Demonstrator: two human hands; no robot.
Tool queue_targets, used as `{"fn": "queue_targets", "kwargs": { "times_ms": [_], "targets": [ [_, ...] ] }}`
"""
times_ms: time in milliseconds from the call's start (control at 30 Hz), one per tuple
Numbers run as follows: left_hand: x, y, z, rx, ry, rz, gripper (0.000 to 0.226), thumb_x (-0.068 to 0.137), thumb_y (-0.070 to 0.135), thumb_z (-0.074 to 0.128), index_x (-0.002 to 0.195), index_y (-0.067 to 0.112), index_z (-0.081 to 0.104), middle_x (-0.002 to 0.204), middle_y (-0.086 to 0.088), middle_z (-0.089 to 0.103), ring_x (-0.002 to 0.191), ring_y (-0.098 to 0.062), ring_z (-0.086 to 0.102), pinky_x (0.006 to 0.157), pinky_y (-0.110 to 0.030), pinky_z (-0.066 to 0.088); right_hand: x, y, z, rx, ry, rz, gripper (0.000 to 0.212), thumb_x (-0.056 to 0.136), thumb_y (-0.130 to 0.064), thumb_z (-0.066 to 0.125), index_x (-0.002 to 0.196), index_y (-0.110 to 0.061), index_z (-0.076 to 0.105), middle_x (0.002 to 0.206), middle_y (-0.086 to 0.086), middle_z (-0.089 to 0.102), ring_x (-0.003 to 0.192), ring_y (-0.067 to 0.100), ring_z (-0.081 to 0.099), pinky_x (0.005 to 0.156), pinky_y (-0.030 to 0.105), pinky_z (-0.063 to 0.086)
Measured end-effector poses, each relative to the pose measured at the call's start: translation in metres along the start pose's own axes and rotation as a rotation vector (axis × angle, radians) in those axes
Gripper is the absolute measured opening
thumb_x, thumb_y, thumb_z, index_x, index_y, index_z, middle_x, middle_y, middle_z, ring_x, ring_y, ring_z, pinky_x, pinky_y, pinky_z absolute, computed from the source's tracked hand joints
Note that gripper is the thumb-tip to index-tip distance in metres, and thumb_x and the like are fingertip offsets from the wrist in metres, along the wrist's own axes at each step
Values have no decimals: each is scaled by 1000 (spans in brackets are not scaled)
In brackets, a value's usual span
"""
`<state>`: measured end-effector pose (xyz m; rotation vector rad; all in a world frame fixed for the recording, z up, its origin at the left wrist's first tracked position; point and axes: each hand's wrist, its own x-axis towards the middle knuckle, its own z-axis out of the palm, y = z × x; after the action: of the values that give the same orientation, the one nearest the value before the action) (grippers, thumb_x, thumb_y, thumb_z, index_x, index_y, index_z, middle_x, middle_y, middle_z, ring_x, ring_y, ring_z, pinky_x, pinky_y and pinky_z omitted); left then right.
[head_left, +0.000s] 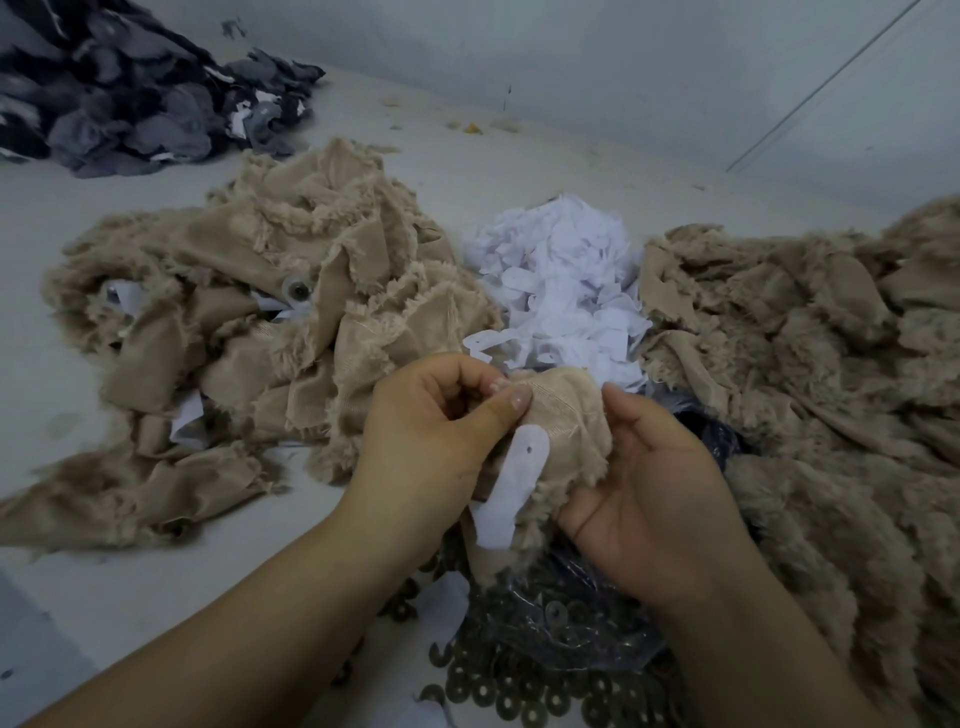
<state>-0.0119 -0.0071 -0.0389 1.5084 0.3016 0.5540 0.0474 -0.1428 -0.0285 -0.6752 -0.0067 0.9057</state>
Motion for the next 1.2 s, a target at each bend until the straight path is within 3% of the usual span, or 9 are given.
{"fn": "queue_targets", "kwargs": {
  "times_ms": [100, 267, 433, 567, 667, 800, 933, 1033, 1200],
  "targets": [
    [0, 3, 1, -52, 23, -9, 13, 82, 14, 74, 70, 18, 70, 72, -4, 72, 67, -19, 65, 63, -32, 57, 3, 0, -3, 60, 42, 81, 48, 93, -23, 43, 120, 10, 66, 124, 27, 66, 115, 34, 65, 99, 45, 51],
    [0, 6, 0, -58, 32, 3, 13, 80, 20, 70, 75, 8, 67, 63, 2, 68, 56, -8, 61, 54, -22, 55, 6, 2, -5, 26, 24, 96, 41, 84, -5, 50, 118, 10, 65, 129, 28, 62, 125, 32, 57, 106, 44, 44],
    [0, 6, -1, -62, 47, 9, 10, 82, 18, 70, 74, 12, 69, 67, -2, 70, 60, -12, 63, 58, -24, 57, 7, 3, -9, -18, 74, 42, 36, 80, -3, 59, 113, 9, 69, 117, 25, 69, 99, 29, 71, 90, 38, 58],
    [1, 8, -1, -112, 67, 4, 14, 87, 7, 68, 73, 10, 69, 64, -1, 69, 56, -10, 63, 54, -20, 54, 9, 0, -16, -372, 251, -170, 26, 85, 6, 55, 99, 0, 77, 105, 22, 74, 101, 31, 72, 85, 36, 61],
    [2, 9, -2, -130, 104, 0, 19, 87, 6, 69, 70, 13, 70, 62, -1, 68, 55, -11, 59, 54, -20, 53, 4, -10, -25, -914, 482, -353, 33, 91, 5, 58, 83, -18, 80, 85, 8, 78, 85, 24, 75, 83, 42, 61],
    [3, 11, -4, -112, 122, 12, 26, 86, 8, 70, 63, 21, 72, 62, -1, 68, 54, -12, 59, 52, -21, 53, 0, -15, -26, -1460, 523, -310, 36, 83, -3, 65, 68, -34, 75, 64, -8, 74, 65, 24, 71, 67, 37, 63],
    [2, 13, -4, -112, 110, 14, 27, 86, 9, 69, 63, 23, 72, 60, 0, 66, 54, -13, 57, 54, -23, 53, -1, -15, -25, -1610, 516, -326, 34, 81, -2, 64, 63, -27, 77, 58, -12, 70, 43, 8, 56, 41, 13, 42],
    [2, 14, -4, -116, 137, 13, 25, 87, 8, 69, 65, 18, 71, 62, -3, 67, 57, -16, 58, 55, -25, 54, -7, -19, -17, -1672, 402, -179, 28, 83, -2, 62, 63, -14, 78, 56, -3, 70, 47, 7, 58, 46, 13, 44],
    [4, 15, -5, -118, 172, 30, 15, 88, 6, 68, 73, 9, 69, 64, -4, 66, 59, -20, 56, 54, -24, 52, -15, -25, -10, -1847, 358, 35, 31, 86, -8, 62, 65, -22, 80, 67, 0, 75, 61, 17, 65, 53, 18, 50]
  ]
}}
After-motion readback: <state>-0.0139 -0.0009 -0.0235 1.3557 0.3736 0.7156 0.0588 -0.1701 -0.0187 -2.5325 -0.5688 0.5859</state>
